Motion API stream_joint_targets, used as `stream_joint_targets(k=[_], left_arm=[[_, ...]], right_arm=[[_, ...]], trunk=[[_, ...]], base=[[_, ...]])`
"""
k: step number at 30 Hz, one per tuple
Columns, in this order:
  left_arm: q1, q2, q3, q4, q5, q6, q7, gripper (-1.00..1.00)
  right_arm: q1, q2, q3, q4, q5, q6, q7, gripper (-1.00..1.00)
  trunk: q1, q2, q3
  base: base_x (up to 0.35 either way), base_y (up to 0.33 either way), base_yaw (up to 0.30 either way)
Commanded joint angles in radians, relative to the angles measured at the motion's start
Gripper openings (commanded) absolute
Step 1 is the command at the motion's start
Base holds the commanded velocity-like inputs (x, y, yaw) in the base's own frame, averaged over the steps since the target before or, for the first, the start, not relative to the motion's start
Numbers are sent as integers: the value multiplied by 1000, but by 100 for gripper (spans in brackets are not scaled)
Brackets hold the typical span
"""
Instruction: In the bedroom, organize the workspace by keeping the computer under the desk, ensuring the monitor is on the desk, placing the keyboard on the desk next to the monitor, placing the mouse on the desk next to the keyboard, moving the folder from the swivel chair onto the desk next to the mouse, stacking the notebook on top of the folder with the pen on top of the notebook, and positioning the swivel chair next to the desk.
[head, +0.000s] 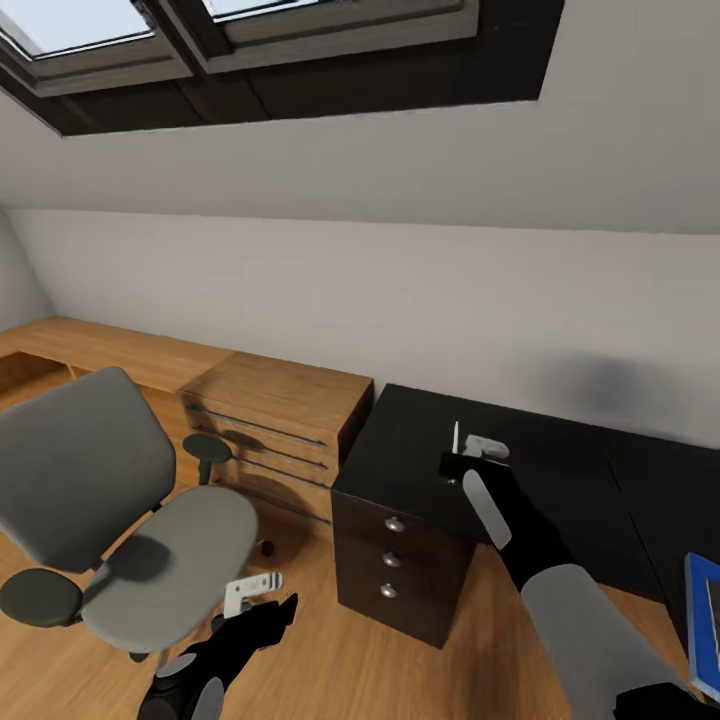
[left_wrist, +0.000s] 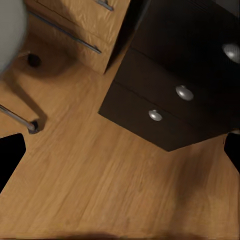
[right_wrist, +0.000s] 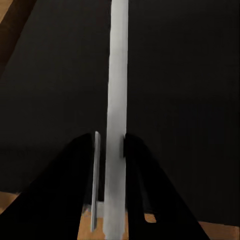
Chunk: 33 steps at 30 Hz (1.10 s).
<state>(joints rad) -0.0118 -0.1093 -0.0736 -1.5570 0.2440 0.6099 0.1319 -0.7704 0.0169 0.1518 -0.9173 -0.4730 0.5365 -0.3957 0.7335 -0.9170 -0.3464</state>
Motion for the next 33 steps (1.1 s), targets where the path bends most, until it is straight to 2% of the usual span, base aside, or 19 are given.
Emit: stream_joint_targets(k=[1,10,11,14,18,21,24,27,33], left_arm=[[0,0,-2,5,11,4,10,100],[-1,0,-7,173,9,-8,32,100],[-2,0,-8,252,-6,-59,38,100],[-2,1,-8,329,-22,-140,39,100],[-2,1,-9,493,-34,-294,38,100],[-2,2,-10,579,-38,-376,37,100],[-2,2,-11,619,-39,-430,36,100],[-2,2,-10,637,-39,-455,35,100],[-2,5,-9,647,-37,-469,34,100]], right_arm=[[0,-2,-4,-3,-12,5,-9,-100],[2,-23,-86,-58,-12,97,-9,-100],[2,-29,-141,-78,-12,150,-9,-100],[2,-31,-192,-95,-12,196,-9,-100],[2,-33,-279,-115,-10,243,-8,-100],[2,-45,-312,-121,-9,258,-8,-100],[2,-66,-326,-122,-9,266,-7,-100],[2,-82,-331,-122,-5,279,-8,-100],[2,-91,-333,-122,1,327,-8,-100]], trunk=[[0,-1,-1],[0,-1,6],[0,-1,7],[0,-1,9],[0,-1,12],[0,-1,15],[0,-1,17],[0,-1,19],[0,-1,23]], base=[[-5,-3,-253],[-1,-1,-262],[0,0,-266],[0,0,-266],[0,0,-266],[0,0,-266],[0,0,-267],[0,0,-269],[0,0,-270]])
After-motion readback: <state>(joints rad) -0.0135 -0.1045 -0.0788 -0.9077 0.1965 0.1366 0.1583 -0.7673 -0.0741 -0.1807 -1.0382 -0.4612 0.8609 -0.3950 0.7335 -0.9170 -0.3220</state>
